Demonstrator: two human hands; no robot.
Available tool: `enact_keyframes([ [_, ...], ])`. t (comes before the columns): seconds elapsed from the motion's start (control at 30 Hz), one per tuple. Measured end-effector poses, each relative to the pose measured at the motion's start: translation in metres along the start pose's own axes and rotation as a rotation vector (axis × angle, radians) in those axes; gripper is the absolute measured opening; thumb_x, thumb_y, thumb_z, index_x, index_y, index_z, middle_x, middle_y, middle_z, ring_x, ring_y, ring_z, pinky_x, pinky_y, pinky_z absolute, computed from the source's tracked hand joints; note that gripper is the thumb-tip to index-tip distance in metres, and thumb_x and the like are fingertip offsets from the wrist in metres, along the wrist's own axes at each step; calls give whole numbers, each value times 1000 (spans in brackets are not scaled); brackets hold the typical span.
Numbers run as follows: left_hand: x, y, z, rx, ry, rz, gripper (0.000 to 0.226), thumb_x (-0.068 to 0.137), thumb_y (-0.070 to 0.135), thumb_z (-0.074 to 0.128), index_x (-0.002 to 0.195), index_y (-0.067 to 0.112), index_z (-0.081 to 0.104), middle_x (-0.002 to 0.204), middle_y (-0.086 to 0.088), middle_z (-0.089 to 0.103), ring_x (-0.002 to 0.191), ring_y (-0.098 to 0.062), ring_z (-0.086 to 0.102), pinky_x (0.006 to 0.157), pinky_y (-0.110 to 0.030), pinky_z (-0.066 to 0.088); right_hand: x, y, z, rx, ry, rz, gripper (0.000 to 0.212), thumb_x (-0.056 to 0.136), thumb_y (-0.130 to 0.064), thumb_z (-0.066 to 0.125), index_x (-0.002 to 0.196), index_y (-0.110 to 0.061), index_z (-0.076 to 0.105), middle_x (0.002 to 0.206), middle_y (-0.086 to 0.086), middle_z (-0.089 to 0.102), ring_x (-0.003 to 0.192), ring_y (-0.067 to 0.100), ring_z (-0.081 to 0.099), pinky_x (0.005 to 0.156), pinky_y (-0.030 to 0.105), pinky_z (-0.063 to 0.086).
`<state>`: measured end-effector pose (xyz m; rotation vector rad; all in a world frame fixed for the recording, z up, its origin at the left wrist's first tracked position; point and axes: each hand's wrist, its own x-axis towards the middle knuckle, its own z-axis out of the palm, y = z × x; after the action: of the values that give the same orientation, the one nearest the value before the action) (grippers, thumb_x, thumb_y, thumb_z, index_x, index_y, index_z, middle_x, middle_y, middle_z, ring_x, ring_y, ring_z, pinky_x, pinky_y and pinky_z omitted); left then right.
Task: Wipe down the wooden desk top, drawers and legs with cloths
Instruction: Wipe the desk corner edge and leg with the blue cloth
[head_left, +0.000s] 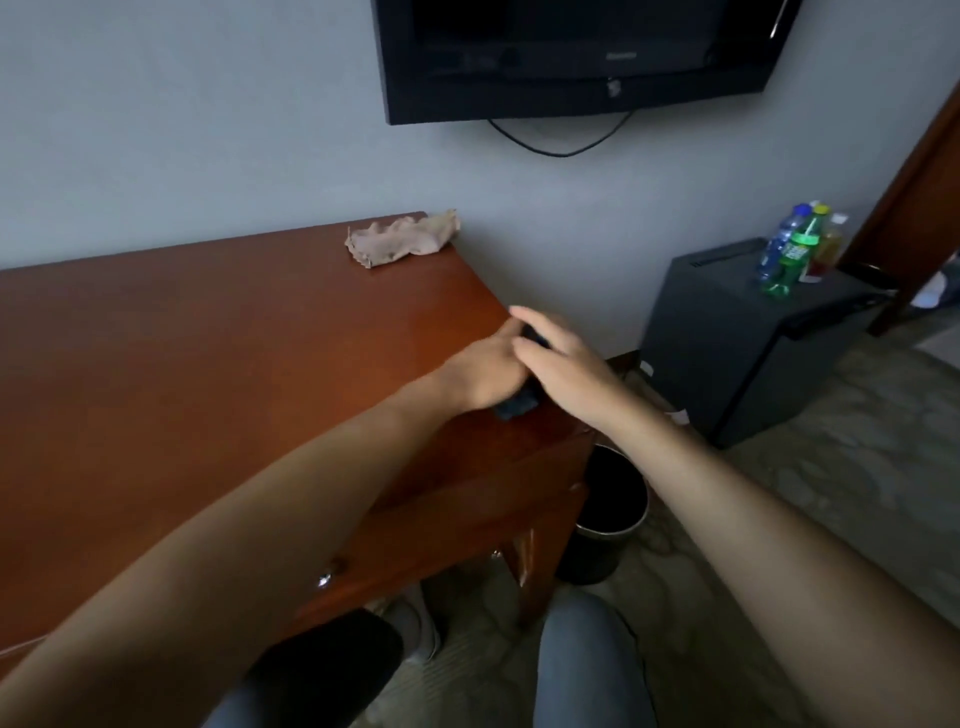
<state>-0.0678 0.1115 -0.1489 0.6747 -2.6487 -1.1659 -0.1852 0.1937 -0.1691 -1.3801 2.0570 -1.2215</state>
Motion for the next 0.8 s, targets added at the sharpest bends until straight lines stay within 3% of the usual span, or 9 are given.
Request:
enact_keyframes([
  [0.07,-19,-19,-23,-162,67,3,38,103,10,42,140,13,53,109,-1,71,87,3,70,82,-24,57,9,-22,19,-76,-110,-17,68,93,-66,52,152,-34,44,161,-7,38,148,14,34,117,34,30],
  [0.13,-38,-50,-43,-116,122,-106,52,103,34,42,154,23,43,131,-2,68,115,-10,68,102,-31,50,25,-31,35,-142,-249,10,91,87,-80,50,159,-29,32,166,-6,29,151,15,27,118,36,27],
  [0.17,-49,-62,-49,72,148,-190,57,104,42,36,159,28,34,150,-2,57,135,-18,55,116,-38,38,32,-34,43,-207,-312,-14,97,85,-82,50,161,-26,27,168,-5,24,153,16,23,120,38,25],
  [0.23,-60,-84,-49,472,216,-284,60,108,41,26,165,25,17,170,1,25,156,-16,22,128,-35,10,54,-36,64,-358,-357,-137,95,87,-78,52,160,-23,28,168,-1,21,155,19,19,124,41,22],
  [0.33,-51,-92,-46,550,268,-281,71,103,47,20,166,18,8,173,0,9,159,-12,6,129,-35,1,96,-33,81,-390,-383,-248,70,92,-68,57,148,-27,48,160,0,37,147,19,34,120,38,29],
  [0.43,-41,-100,-48,639,214,-328,73,104,60,21,166,24,9,174,3,2,159,-13,-1,129,-40,-2,137,-25,70,-396,-226,-212,49,92,-55,64,128,-22,62,135,2,58,126,23,56,102,33,44],
  [0.5,-40,-101,-49,675,189,-333,71,104,63,21,166,30,10,173,4,0,159,-15,-2,129,-43,-2,153,-12,56,-506,-73,-107,35,97,-43,60,121,-18,63,129,9,58,121,31,58,95,35,45],
  [0.6,-42,-100,-47,679,188,-286,63,105,63,18,164,39,16,173,6,7,160,-18,3,129,-48,2,125,-2,50,-736,90,37,43,103,-44,47,131,-12,57,133,18,54,122,40,55,99,42,44],
  [0.8,-52,-59,-28,709,126,-322,59,106,56,24,162,37,24,172,8,13,158,-32,11,124,-64,10,-21,20,43,-793,510,-116,54,101,-54,41,108,-6,64,105,22,61,95,42,60,79,45,48],
])
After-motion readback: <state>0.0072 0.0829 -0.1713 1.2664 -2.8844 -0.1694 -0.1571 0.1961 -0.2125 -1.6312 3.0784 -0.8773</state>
